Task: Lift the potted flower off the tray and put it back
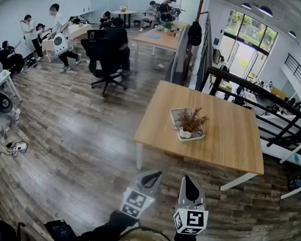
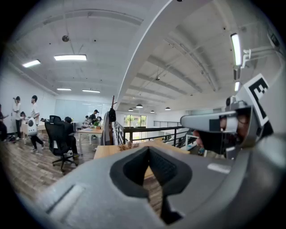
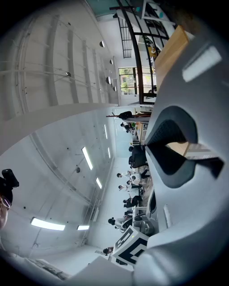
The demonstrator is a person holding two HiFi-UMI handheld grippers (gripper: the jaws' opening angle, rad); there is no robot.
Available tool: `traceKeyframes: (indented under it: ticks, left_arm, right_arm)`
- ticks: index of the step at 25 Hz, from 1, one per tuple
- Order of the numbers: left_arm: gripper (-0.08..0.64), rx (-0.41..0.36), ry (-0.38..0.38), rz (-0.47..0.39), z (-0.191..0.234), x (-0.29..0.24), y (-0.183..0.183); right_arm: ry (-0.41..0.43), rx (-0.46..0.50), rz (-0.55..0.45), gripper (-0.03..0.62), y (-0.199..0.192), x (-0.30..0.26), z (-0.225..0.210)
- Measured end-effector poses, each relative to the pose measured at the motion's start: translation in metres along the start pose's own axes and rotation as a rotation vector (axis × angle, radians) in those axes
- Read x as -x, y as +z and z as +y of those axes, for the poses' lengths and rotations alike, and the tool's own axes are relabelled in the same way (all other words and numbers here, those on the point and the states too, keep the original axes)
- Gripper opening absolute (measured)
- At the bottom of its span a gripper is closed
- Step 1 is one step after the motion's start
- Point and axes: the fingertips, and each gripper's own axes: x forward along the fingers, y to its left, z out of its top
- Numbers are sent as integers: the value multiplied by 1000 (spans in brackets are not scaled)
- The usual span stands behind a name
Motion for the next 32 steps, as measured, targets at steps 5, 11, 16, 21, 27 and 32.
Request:
traceKeyframes:
  ticks: [5,11,16,21,27,32]
  left_arm:
    - [2,-3,15,3,24,-3,-5]
    - [2,11,3,9,35,-7,-12]
    - [2,26,-5,23,48,-4,-19]
    - [2,47,-8,43,69,-1,-37]
    - [2,84,-13,83,81,-10,-59]
    - [2,111,-24,111,89,-35,-70]
  right_arm:
    - [5,5,-3,5,-6,-21,7]
    - [-9,5,6,5,-12,-33,11]
    - [-33,-29,7,5,-17,-40,13]
    - [-55,-47,29,5,-35,-54,24]
    - [-80,-57,72,6,-60,-65,21]
    - [-93,-70,98,5,-75,-85,1]
